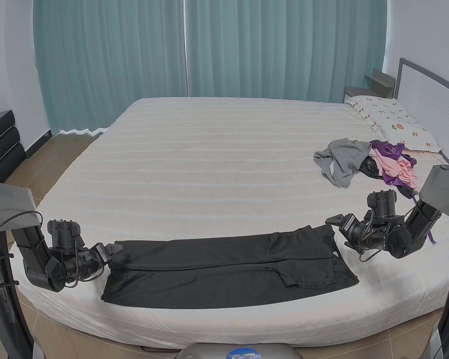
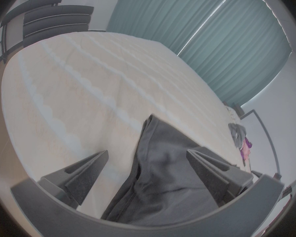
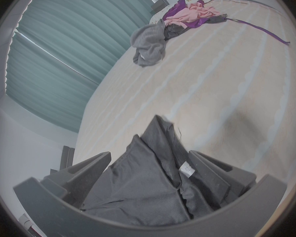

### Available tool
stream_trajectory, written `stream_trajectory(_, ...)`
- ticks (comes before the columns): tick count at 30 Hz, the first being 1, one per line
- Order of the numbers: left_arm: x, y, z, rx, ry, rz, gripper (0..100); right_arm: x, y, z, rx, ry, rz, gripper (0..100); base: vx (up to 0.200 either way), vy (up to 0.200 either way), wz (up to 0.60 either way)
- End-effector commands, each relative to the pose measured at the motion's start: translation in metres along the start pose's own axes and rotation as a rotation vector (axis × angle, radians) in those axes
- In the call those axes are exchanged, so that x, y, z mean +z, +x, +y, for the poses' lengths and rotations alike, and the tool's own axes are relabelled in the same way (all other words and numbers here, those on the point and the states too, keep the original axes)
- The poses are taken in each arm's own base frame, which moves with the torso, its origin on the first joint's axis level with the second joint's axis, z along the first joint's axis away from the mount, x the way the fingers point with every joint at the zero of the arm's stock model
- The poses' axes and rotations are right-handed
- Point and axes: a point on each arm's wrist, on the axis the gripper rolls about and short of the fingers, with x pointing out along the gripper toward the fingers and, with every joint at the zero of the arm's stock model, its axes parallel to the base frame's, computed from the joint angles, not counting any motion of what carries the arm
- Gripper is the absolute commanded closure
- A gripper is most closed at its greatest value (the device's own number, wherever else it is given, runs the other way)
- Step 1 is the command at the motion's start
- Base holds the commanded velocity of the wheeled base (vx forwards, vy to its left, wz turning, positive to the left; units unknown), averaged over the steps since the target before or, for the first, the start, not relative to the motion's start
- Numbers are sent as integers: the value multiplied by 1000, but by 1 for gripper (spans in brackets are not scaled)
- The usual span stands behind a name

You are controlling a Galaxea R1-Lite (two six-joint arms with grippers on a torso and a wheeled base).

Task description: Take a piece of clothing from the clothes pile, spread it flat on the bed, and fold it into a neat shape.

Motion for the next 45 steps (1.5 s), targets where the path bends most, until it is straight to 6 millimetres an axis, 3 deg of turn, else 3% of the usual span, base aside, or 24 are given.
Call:
stream_trajectory(1, 28, 4, -14, -62, -51, -93, 0, 16, -3, -4, 16, 20, -28, 0, 0, 0, 0)
stream_trajectory(3, 33, 8, -17, -68, -61, -99, 0, 16, 1, -7, 15, 27, -20, 0, 0, 0, 0)
stream_trajectory(7, 43, 38, -19, -42, -74, -56, 0, 20, 11, -17, 32, 45, 10, 0, 0, 0, 0)
stream_trajectory(12, 36, 63, -19, -27, -63, -11, 0, 21, 25, -21, 24, 50, 19, 0, 0, 0, 0)
stream_trajectory(18, 33, 66, -19, -29, -39, -8, 0, 23, 30, -19, 34, 46, 13, 0, 0, 0, 0)
stream_trajectory(19, 33, 66, -19, -28, -39, -10, 100, 22, 32, -19, 34, 44, 15, 0, 0, 0, 0)
stream_trajectory(39, 36, 62, -11, 81, -96, -80, 100, 18, 68, -24, 10, 33, -14, 0, 0, 0, 0)
stream_trajectory(40, 35, 62, -11, 83, -96, -78, 100, 18, 70, -23, 13, 30, -20, 100, 0, 0, 0)
stream_trajectory(45, 34, 63, -11, 81, -97, -75, 100, 18, 72, -21, 13, 28, -23, 100, 0, 0, 0)
